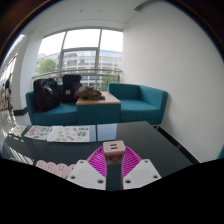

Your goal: Unplug charger

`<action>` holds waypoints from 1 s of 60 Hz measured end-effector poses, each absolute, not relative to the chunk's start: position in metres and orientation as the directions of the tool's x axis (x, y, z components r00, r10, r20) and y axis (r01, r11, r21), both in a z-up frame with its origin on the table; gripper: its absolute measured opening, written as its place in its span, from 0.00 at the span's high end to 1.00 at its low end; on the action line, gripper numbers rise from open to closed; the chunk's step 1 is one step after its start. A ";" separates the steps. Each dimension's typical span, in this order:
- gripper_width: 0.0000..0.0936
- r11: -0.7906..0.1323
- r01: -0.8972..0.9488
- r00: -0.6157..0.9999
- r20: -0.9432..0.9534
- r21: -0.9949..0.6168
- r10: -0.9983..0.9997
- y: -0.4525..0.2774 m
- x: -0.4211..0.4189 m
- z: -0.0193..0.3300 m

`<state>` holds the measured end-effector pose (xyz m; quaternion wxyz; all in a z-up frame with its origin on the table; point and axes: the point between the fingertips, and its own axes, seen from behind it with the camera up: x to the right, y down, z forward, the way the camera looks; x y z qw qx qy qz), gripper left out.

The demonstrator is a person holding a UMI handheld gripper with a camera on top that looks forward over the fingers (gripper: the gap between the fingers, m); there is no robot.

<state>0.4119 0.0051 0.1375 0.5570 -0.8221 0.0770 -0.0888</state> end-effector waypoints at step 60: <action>0.29 -0.350 -0.097 0.965 -0.002 -0.932 -0.262 -0.035 0.380 0.187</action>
